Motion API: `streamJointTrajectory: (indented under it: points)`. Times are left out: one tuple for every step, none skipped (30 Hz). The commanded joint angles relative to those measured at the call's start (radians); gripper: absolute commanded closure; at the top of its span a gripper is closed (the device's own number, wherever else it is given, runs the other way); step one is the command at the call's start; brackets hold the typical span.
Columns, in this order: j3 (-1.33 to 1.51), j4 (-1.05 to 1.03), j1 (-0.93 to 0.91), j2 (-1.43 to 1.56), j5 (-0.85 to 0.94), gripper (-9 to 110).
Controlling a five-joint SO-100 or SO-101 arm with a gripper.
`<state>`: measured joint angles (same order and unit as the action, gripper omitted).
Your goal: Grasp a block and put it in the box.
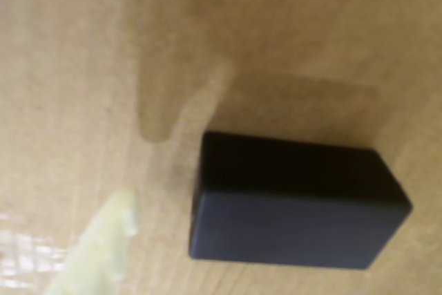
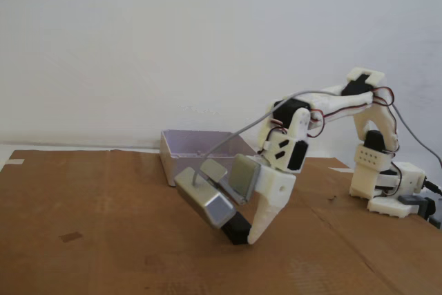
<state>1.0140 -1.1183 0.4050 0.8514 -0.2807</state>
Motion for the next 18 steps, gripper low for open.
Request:
streamJointTrajectory:
  points:
    - [-0.109, 0.026, -0.009, 0.054, 0.009, 43]
    - [-0.106, 0.026, -0.011, 0.054, 0.009, 43]
    - [-0.104, 0.026, -0.012, 0.052, 0.011, 43]
    - [-0.103, 0.026, -0.012, 0.052, 0.011, 43]
    - [-0.103, 0.025, -0.012, 0.052, 0.011, 43]
    - [-0.101, 0.025, -0.012, 0.051, 0.011, 43]
    - [-0.101, 0.025, -0.012, 0.049, 0.011, 43]
    - [-0.101, 0.025, -0.012, 0.044, 0.011, 43]
    - [-0.103, 0.026, -0.012, 0.034, 0.011, 43]
    - [-0.114, 0.025, -0.012, 0.02, 0.011, 43]
    - [-0.114, 0.026, -0.014, 0.014, 0.011, 43]
    - [-0.114, 0.028, -0.014, 0.008, 0.011, 43]
    - [-0.114, 0.028, -0.014, 0.003, 0.011, 43]
    - [-0.114, 0.028, -0.014, -0.002, 0.011, 43]
    - [-0.114, 0.028, -0.014, -0.006, 0.011, 43]
    - [-0.114, 0.028, -0.014, -0.009, 0.011, 43]
    - [-0.114, 0.028, -0.014, -0.012, 0.011, 43]
    - [-0.114, 0.028, -0.014, -0.015, 0.011, 43]
